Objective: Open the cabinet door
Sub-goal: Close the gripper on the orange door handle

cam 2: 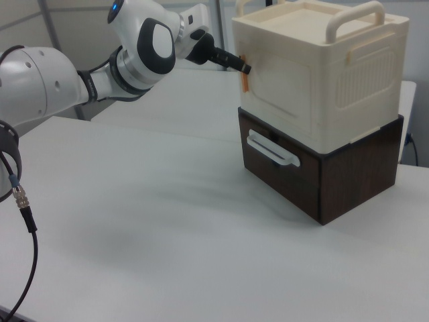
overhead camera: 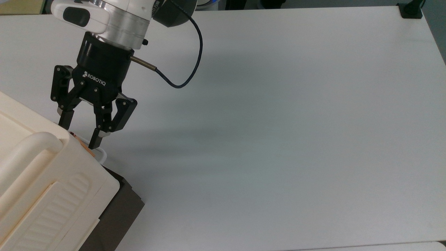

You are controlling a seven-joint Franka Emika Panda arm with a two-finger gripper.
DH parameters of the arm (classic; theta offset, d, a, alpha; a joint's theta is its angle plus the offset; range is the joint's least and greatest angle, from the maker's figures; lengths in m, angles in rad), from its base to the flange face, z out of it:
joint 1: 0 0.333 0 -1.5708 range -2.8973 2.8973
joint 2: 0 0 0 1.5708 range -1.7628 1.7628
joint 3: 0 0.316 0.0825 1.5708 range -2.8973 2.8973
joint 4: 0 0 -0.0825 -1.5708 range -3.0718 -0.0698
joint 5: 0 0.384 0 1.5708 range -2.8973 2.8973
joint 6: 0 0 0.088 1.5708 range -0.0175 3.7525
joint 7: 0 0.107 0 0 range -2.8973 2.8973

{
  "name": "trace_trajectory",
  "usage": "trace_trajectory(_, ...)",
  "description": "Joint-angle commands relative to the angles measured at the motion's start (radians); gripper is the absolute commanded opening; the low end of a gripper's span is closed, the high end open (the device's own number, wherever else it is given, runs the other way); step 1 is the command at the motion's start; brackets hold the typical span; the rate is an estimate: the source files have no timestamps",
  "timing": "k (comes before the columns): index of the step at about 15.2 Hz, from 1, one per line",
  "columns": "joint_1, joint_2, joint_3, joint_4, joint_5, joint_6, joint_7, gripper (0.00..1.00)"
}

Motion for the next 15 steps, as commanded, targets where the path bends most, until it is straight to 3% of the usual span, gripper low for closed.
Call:
trace_trajectory(1, 0.006, 0.030, -0.006, 0.045, -0.027, 0.015, 0.036, 0.66)
trace_trajectory(5, 0.006, 0.041, -0.006, 0.056, -0.027, 0.018, 0.036, 0.54)
trace_trajectory(7, 0.006, 0.042, -0.006, 0.059, -0.028, 0.018, 0.036, 0.52)
trace_trajectory(15, 0.006, 0.041, -0.003, 0.048, -0.040, 0.016, 0.025, 0.12)
